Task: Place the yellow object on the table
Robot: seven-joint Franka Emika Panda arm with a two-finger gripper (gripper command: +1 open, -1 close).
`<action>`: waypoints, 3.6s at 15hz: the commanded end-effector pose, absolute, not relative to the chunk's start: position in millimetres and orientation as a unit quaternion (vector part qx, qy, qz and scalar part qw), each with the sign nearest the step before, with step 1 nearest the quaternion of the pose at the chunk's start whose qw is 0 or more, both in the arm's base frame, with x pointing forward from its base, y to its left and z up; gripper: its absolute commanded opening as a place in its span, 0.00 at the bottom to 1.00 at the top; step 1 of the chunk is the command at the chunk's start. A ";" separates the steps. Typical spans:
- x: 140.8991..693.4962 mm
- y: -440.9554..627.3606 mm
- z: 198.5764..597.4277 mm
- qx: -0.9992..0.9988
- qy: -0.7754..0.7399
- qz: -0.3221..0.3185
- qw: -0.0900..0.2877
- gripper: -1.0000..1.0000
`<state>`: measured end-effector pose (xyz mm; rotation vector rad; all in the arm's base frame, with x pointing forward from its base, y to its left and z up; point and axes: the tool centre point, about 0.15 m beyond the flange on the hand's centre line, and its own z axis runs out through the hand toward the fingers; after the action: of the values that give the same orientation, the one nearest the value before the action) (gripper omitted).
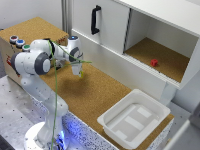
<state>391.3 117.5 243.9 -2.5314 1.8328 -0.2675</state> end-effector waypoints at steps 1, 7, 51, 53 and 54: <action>392.9 103.5 220.0 -0.740 0.671 -0.048 0.016 0.00; 398.2 102.4 212.9 -0.724 0.688 -0.048 0.016 1.00; 352.4 91.1 227.6 -0.981 -0.142 -0.123 0.058 1.00; 365.9 97.8 226.2 -0.981 -0.132 -0.137 0.036 1.00; 372.9 100.8 224.9 -0.983 -0.122 -0.137 0.030 1.00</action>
<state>361.9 87.3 242.6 -3.0491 -0.3448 -0.2630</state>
